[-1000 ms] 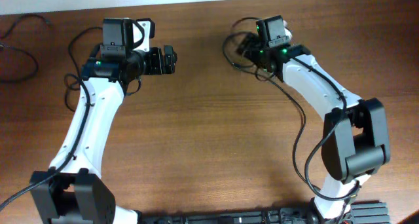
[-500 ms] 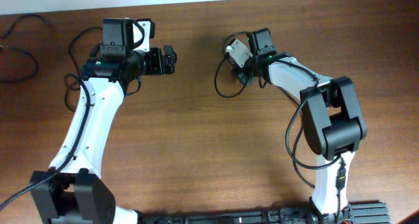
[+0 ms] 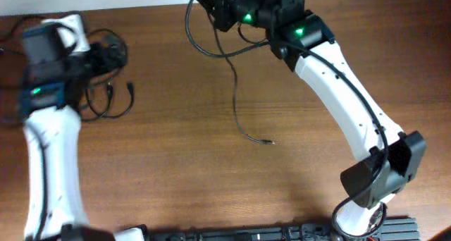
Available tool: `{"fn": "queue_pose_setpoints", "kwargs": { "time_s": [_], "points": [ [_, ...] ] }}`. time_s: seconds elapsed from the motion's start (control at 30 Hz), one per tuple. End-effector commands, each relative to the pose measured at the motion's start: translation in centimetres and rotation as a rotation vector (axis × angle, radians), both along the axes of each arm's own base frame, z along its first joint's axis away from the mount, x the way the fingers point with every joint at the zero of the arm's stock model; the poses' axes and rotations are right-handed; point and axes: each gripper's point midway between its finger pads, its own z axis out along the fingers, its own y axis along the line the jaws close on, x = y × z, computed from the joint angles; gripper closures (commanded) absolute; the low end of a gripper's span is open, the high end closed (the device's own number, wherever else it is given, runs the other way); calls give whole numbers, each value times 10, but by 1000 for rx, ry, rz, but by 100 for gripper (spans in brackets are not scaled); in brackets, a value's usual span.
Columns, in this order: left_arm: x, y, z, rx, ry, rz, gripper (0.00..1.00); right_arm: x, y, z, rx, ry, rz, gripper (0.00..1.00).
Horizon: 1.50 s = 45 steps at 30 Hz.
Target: Untangle cables
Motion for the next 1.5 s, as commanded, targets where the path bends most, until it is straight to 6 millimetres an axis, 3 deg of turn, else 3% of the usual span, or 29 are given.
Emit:
{"fn": "queue_pose_setpoints", "kwargs": {
  "time_s": [0.0,0.07,0.1,0.13,0.2,0.23,0.27,0.3,0.33,0.43,0.47,0.5,0.53,0.6,0.63,0.7,0.73,0.77,0.87,0.93,1.0,1.13,1.17,1.2,1.3,1.33,1.37,1.4,1.47],
  "points": [
    [-22,30,25,-1,-40,88,1,-42,19,-60,-84,326,54,96],
    [-24,32,21,-6,-20,94,1,-78,11,-112,-231,559,41,96],
    [-26,31,18,-10,-7,92,1,-98,-10,-156,-408,678,-60,96],
    [-27,28,17,-19,0,82,1,-111,-21,-180,-514,720,-108,96],
    [-28,15,16,-68,2,26,1,-128,-12,-208,-569,731,-80,91],
    [-29,11,14,-84,11,10,1,-131,1,-226,-562,700,-54,82],
    [-32,11,11,-88,29,12,1,-127,10,-228,-547,654,-34,86],
    [-34,10,9,-92,42,12,1,-118,20,-221,-507,598,-24,96],
    [-35,10,7,-94,50,13,1,-107,36,-204,-442,501,26,96],
    [-35,16,7,-80,49,34,1,-52,60,-106,-276,121,36,96],
    [-36,20,7,-83,51,43,1,-41,54,-79,-243,78,12,77],
    [-36,17,8,-100,48,27,1,-37,43,-79,-264,103,-16,33],
    [-36,5,7,-121,52,-14,1,-30,24,-94,-320,157,-88,2],
    [-37,-31,-7,-7,87,-215,1,-14,-31,-111,-344,333,-340,2],
    [-41,-69,-27,133,119,-457,1,-5,-74,-111,-340,403,-464,2],
    [-42,-110,-52,223,150,-671,1,3,-140,-111,-343,473,-587,2],
    [-45,-130,-69,259,174,-776,1,4,-173,-117,-349,529,-638,2],
    [-57,-150,-104,372,253,-972,0,-3,-208,-130,-358,625,-680,2],
    [-102,-158,-180,526,596,-1205,8,-12,-272,-144,-366,743,-796,1],
    [-122,-171,-203,526,703,-1295,11,-11,-288,-144,-354,752,-829,1],
    [-155,-174,-216,538,864,-1377,25,-10,-293,-145,-353,754,-839,2],
    [-180,-186,-245,557,920,-1454,18,-10,-294,-145,-354,753,-841,2],
    [-181,-187,-254,564,903,-1455,18,-10,-294,-145,-355,752,-841,2],
    [-179,-188,-267,574,869,-1449,1,-10,-294,-145,-354,751,-841,1],
    [-170,-193,-293,596,769,-1425,1,-9,-294,-144,-352,747,-842,2],
    [-173,-194,-298,585,761,-1425,33,-9,-294,-144,-352,747,-842,2],
    [-177,-192,-301,583,772,-1428,81,-8,-294,-144,-351,746,-842,2],
    [-180,-190,-303,581,780,-1429,100,-7,-294,-143,-349,740,-843,2],
    [-180,-190,-304,586,780,-1427,100,-6,-294,-143,-347,737,-843,2]
  ]
}}
